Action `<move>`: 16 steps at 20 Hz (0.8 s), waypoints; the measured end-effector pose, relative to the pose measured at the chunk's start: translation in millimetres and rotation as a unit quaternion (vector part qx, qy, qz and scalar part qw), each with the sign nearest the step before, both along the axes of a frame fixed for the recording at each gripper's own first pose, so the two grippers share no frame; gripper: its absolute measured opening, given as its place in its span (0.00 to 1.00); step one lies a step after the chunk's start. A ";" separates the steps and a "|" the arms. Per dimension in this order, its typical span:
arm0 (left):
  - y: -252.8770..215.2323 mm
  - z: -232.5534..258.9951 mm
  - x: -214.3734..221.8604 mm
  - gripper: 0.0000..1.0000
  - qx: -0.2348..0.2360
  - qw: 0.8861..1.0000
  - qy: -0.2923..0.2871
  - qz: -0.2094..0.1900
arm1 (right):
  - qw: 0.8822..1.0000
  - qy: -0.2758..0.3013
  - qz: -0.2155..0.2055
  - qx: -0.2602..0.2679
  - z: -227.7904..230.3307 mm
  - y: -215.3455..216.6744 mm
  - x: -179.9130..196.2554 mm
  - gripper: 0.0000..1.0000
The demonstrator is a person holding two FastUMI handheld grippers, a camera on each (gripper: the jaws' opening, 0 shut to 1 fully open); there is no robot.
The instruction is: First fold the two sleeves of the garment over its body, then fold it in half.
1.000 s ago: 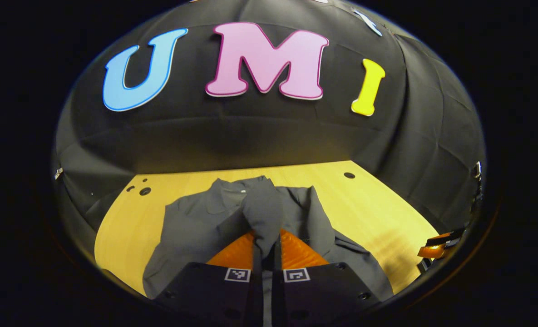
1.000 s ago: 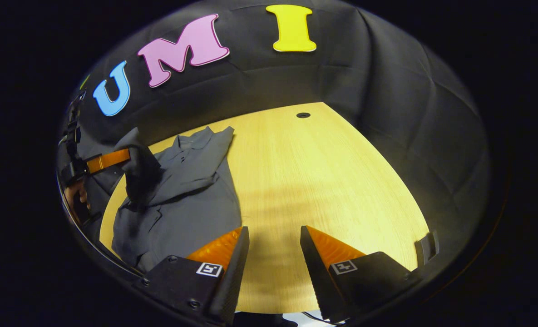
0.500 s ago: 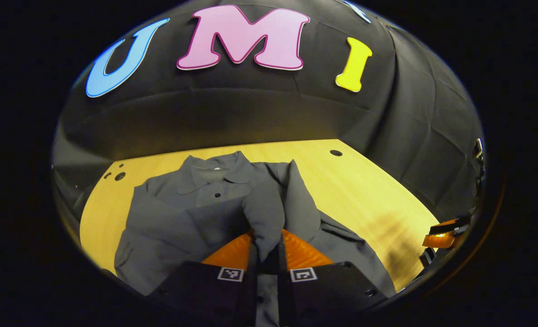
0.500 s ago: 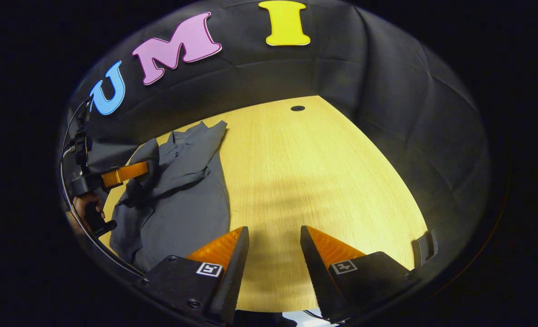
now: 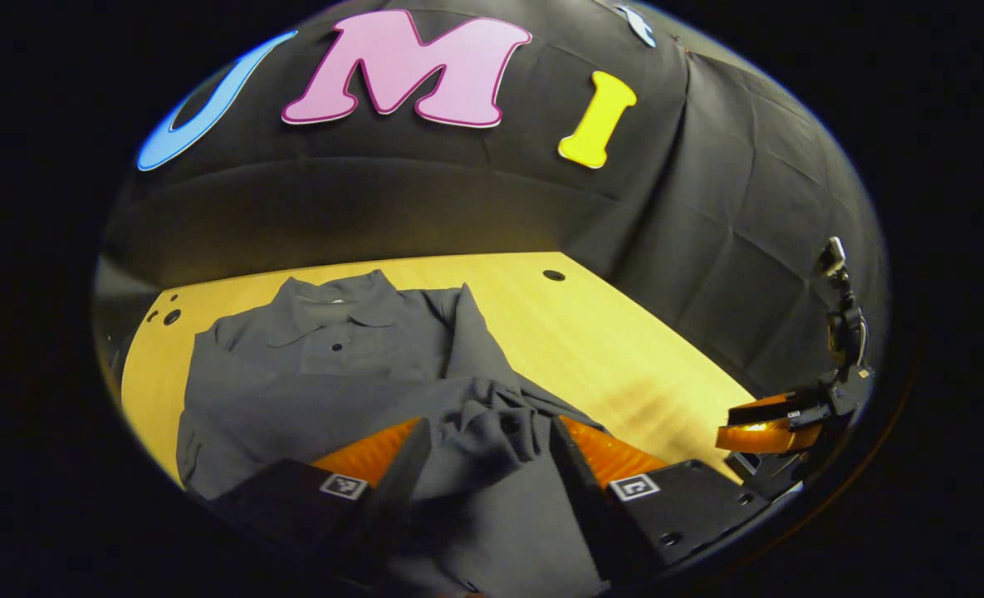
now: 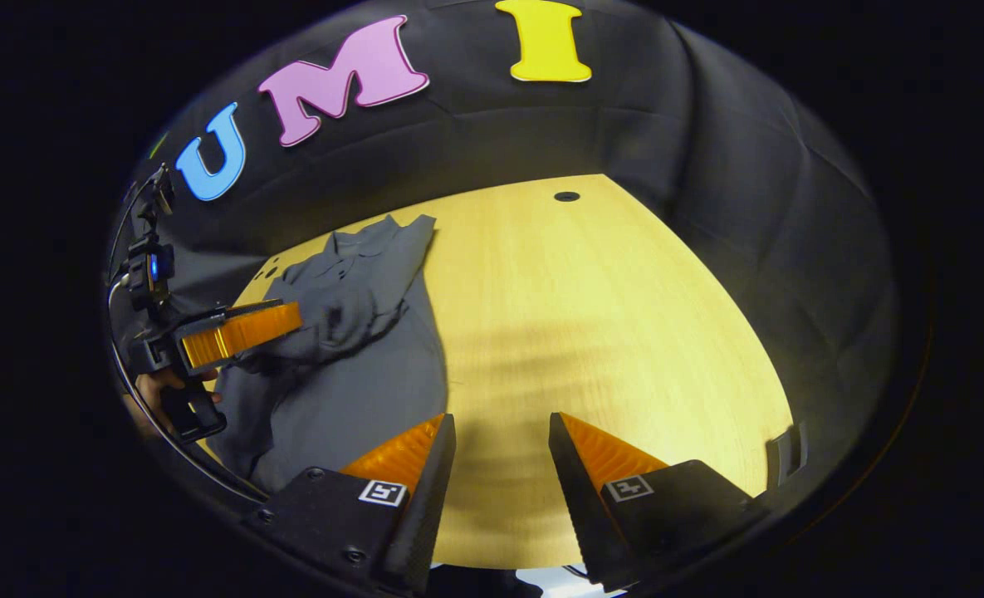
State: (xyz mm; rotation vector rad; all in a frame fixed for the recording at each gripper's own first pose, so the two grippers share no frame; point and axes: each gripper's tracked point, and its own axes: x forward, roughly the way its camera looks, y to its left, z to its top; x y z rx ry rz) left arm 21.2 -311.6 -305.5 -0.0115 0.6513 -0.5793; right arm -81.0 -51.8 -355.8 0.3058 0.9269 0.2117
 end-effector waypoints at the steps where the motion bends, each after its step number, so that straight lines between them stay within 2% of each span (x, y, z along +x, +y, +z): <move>1: 8.4 4.1 -4.0 0.93 0.000 1.000 -0.004 0.001 | 1.000 -0.001 0.007 0.009 5.4 8.2 -4.2 0.59; 2: 22.5 8.3 -10.1 0.98 0.004 1.000 -0.007 0.008 | 1.000 0.000 0.016 0.016 9.2 16.8 -8.2 0.59; 3: 38.0 11.7 -15.6 0.98 0.008 1.000 -0.009 0.017 | 0.999 0.000 0.025 0.020 11.7 24.9 -14.5 0.60; 4: 54.8 14.2 -22.5 0.97 0.012 1.000 -0.011 0.026 | 0.999 0.003 0.035 0.022 13.1 32.0 -20.4 0.74; 5: 71.7 17.5 -29.2 0.97 0.014 0.999 -0.012 0.035 | 0.999 0.006 0.041 0.022 13.6 38.0 -26.3 0.77; 6: 90.8 19.0 -37.1 0.97 0.017 0.999 -0.011 0.046 | 0.999 0.010 0.047 0.022 13.6 43.4 -31.5 0.67; 7: 110.0 19.2 -43.8 0.97 0.022 0.998 -0.011 0.058 | 0.998 0.015 0.051 0.021 12.7 48.8 -38.1 0.80; 8: 128.5 17.8 -52.2 0.97 0.029 0.997 -0.008 0.069 | 0.998 0.021 0.054 0.020 10.4 55.3 -43.1 0.81; 9: 146.3 15.0 -60.4 0.97 0.036 0.996 -0.005 0.079 | 0.998 0.029 0.056 0.019 9.0 60.2 -50.1 0.75; 10: 164.8 10.1 -71.5 0.97 0.045 0.995 0.002 0.087 | 0.998 0.034 0.058 0.016 6.9 66.4 -56.2 0.90; 14: 233.9 -18.3 -115.1 0.96 0.083 0.989 0.041 0.119 | 0.996 0.059 0.063 -0.009 -5.5 79.1 -80.7 0.90; 15: 253.6 -25.0 -125.7 0.93 0.091 0.986 0.051 0.133 | 0.996 0.065 0.063 -0.015 -9.3 81.7 -85.7 0.90; 16: 271.2 -32.2 -134.7 0.97 0.098 0.983 0.062 0.146 | 0.995 0.070 0.063 -0.022 -13.1 83.9 -89.6 0.90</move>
